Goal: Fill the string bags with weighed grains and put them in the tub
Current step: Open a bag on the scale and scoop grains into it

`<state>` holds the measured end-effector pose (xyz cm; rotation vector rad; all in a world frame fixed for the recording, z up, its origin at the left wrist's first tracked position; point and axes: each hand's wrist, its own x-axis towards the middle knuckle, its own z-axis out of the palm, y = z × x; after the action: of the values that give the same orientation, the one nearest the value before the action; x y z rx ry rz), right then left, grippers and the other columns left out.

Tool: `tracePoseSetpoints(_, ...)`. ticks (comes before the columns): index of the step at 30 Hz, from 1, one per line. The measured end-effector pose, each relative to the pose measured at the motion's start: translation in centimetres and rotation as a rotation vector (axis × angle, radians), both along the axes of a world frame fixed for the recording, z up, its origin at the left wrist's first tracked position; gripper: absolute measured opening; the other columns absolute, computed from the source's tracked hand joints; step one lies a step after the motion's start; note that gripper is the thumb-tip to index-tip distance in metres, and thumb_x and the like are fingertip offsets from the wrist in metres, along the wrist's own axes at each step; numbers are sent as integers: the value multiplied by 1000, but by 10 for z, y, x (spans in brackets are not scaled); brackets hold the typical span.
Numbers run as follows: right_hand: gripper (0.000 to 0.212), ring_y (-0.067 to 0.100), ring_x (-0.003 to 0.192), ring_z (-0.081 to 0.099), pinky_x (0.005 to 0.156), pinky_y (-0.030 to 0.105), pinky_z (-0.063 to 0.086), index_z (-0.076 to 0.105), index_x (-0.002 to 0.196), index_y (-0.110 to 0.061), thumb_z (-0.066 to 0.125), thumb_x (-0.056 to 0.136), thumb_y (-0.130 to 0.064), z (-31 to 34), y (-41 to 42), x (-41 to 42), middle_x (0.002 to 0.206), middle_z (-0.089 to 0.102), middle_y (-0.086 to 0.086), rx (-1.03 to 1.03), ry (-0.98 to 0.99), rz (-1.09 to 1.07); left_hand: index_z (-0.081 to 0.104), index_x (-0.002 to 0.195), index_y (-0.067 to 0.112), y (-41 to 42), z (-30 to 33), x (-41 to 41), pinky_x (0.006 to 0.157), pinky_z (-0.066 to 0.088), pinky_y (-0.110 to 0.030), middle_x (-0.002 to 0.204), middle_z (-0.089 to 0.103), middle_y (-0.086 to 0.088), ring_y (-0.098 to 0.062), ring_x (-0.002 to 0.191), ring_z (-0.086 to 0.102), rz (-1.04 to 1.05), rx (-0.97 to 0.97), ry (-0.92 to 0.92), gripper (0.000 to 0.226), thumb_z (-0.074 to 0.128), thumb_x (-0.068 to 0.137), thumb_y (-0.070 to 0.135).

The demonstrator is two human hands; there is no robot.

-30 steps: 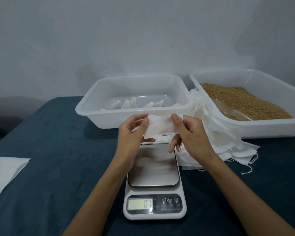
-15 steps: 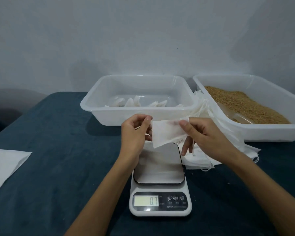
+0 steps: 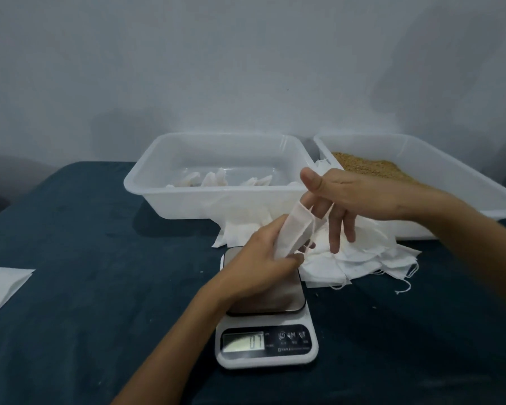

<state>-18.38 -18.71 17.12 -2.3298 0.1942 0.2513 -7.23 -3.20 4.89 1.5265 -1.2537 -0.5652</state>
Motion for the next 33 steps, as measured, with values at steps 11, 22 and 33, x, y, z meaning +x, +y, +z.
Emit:
tracePoseSetpoints(11,78,28,61,73,49,29,50,74,100,-12,30,91,-76,13,11,10,95,78,-1,-123,-48,63,68,109,13,-5,-1,-10,80,57,-22,100,77,0,-9,95,73,-14,-112,360,24,76,91,1)
tracePoseSetpoints(22,23,22,87,67,80,37,52,72,100,-8,65,98,-29,-50,-178,-29,105,74,11,-598,-128,-745,64,114,15,-7,-8,-6,83,54,-24,99,74,-1,-9,94,68,14,-117,371,41,83,78,7)
tracePoseSetpoints(33,42,25,94,64,89,40,56,73,105,-10,83,77,-39,-89,-218,-21,107,71,6,-711,254,-703,68,112,20,-5,-3,1,86,57,-24,102,74,-7,-16,96,71,64,-175,398,36,84,80,18)
